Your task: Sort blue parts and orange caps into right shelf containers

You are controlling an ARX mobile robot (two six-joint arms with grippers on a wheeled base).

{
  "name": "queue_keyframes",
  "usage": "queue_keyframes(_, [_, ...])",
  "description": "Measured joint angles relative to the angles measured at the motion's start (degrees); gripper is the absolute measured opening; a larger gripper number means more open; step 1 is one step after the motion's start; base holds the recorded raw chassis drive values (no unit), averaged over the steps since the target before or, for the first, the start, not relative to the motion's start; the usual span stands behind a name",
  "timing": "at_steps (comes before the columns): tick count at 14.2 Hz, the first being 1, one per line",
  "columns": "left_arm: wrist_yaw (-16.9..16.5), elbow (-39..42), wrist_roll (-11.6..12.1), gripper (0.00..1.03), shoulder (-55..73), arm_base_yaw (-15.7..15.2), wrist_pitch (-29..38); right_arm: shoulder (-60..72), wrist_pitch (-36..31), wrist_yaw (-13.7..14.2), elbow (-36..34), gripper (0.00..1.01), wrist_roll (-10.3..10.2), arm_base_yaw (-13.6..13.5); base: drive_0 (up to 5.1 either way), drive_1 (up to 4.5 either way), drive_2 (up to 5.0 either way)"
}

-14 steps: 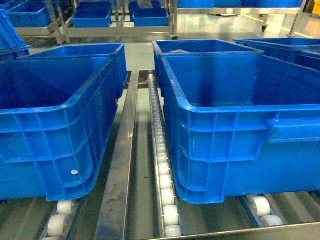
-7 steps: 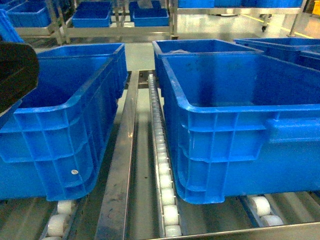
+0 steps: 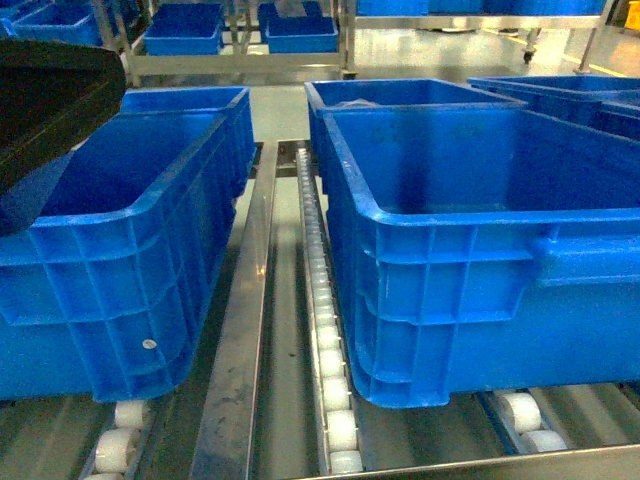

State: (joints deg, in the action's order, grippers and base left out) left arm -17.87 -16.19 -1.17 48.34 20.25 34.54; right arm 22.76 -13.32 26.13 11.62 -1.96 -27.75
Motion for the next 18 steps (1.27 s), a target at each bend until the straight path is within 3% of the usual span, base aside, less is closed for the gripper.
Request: queue_keyframes(18, [0.72,-1.4,-0.35,0.59,2.82,-0.59,1.55,0.0,0.02,-0.02,0.0,0.4,0.0,0.0,0.0,0.0,0.0])
